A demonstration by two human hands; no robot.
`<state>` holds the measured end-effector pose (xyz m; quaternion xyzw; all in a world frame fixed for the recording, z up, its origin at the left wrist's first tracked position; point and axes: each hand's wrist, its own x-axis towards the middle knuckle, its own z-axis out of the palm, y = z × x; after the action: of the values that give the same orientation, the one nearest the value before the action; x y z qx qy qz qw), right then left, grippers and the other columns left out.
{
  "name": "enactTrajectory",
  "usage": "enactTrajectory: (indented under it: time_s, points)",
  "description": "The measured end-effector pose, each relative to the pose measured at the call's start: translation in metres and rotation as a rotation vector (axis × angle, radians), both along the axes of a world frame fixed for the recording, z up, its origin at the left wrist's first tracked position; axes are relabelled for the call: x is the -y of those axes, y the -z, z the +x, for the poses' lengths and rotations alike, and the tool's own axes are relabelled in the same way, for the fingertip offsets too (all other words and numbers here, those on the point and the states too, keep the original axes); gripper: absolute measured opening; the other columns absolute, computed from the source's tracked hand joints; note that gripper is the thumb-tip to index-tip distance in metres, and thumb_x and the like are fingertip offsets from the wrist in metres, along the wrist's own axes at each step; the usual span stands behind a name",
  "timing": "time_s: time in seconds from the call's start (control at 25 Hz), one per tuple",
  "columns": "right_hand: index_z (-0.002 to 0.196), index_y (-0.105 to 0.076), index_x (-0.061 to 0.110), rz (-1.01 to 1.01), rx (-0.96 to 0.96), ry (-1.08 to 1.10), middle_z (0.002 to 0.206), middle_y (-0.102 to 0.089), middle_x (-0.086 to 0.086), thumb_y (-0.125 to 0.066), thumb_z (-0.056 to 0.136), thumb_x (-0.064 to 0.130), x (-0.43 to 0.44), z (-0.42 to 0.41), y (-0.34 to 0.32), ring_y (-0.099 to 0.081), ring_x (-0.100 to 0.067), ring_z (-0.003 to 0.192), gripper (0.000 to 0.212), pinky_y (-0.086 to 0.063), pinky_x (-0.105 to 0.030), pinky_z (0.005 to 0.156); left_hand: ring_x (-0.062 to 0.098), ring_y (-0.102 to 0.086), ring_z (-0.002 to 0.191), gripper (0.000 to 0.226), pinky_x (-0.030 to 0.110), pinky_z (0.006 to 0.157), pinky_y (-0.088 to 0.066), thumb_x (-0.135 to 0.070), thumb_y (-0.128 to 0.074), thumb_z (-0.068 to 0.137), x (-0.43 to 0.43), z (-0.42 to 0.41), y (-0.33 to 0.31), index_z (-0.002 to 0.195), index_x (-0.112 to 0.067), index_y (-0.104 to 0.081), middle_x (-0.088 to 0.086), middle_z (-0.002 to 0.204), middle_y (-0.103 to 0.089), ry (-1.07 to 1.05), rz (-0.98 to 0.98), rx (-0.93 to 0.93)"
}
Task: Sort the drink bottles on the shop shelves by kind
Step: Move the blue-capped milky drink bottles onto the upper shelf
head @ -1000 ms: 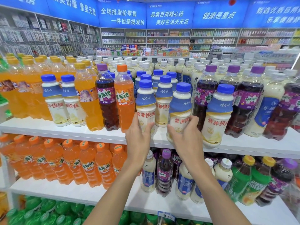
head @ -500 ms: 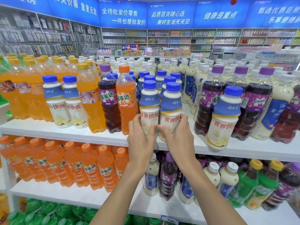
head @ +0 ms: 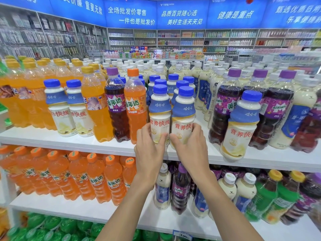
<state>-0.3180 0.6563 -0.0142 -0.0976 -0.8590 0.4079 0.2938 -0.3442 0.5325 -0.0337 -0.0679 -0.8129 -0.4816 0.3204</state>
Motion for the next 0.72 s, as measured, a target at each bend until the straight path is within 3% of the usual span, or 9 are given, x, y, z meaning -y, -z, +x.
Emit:
enactTrajectory:
  time_s: [0.12,0.52,0.72]
  points:
    - [0.132,-0.044,0.019,-0.027,-0.002,-0.005,0.125,-0.057,0.000,-0.073,0.086,0.041,-0.003,0.000,0.001,-0.055,-0.023,0.119,0.059,-0.049,-0.045,0.099,-0.002,-0.046,0.103,0.055,0.022,0.088,-0.043,-0.043,-0.072,0.095,-0.001,0.000,-0.001,0.139,-0.016,-0.052,-0.005,0.119,-0.056,0.000,0.005,-0.002]
    - [0.136,-0.044,0.014,0.034,-0.069,0.075,0.126,-0.056,-0.004,-0.072,0.088,0.043,0.007,-0.001,0.008,-0.052,-0.026,0.118,0.062,-0.046,-0.040,0.098,0.005,-0.052,0.105,0.050,0.036,0.091,-0.053,-0.042,-0.074,0.093,0.000,0.002,-0.002,0.132,-0.020,-0.052,-0.010,0.116,-0.050,0.028,0.053,0.028]
    - [0.140,-0.043,0.013,0.031,-0.079,0.095,0.132,-0.055,-0.004,-0.069,0.090,0.043,0.010,-0.001,0.013,-0.050,-0.027,0.122,0.064,-0.045,-0.043,0.102,-0.001,-0.041,0.095,0.046,0.030,0.084,-0.047,-0.042,-0.073,0.093,0.001,0.001,-0.004,0.126,-0.017,-0.052,-0.006,0.116,-0.051,0.027,0.026,0.033]
